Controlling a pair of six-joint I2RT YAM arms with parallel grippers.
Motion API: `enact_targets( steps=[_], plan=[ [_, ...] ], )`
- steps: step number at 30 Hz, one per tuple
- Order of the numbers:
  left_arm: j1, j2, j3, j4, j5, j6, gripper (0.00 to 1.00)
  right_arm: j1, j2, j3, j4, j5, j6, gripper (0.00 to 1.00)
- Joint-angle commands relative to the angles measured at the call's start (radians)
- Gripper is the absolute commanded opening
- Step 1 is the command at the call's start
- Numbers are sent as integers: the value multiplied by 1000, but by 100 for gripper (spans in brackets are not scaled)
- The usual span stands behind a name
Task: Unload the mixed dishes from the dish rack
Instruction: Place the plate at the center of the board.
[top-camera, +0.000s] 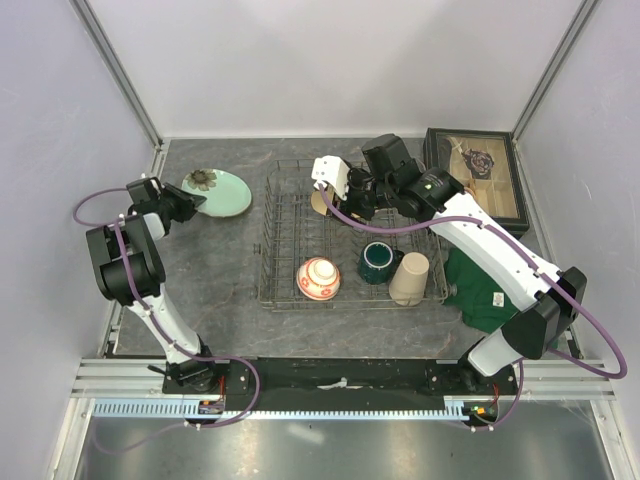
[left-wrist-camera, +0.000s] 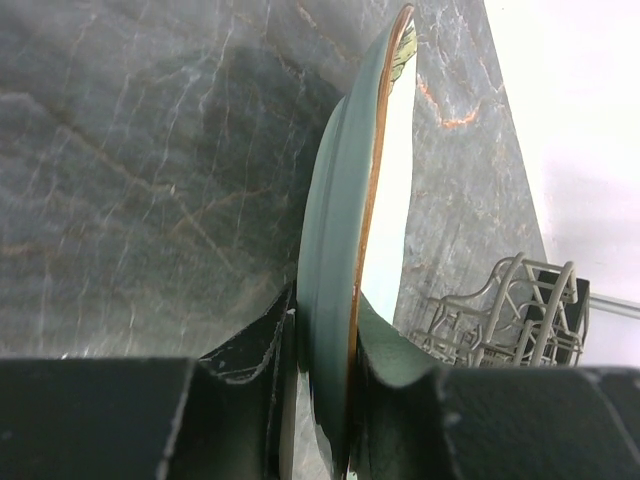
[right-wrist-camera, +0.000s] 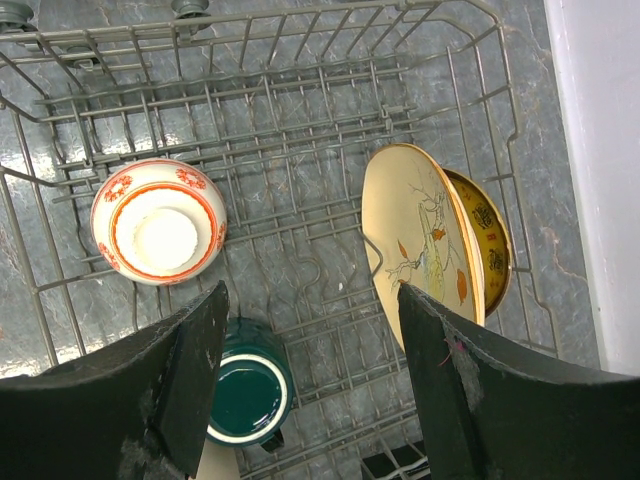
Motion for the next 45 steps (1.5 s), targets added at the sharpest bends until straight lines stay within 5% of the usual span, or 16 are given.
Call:
enact_targets(
  steps=[1,17,45],
  plan=[
    [9,36,87,62,56,-29,2,0,7,2,22,-11,-2,77],
    [9,82,111,13,44,5,37,0,13,2,18,-13,-3,77],
    [7,25,102,-134,-33,134,66,-2,-8,-36,19,93,-34,77]
  ],
)
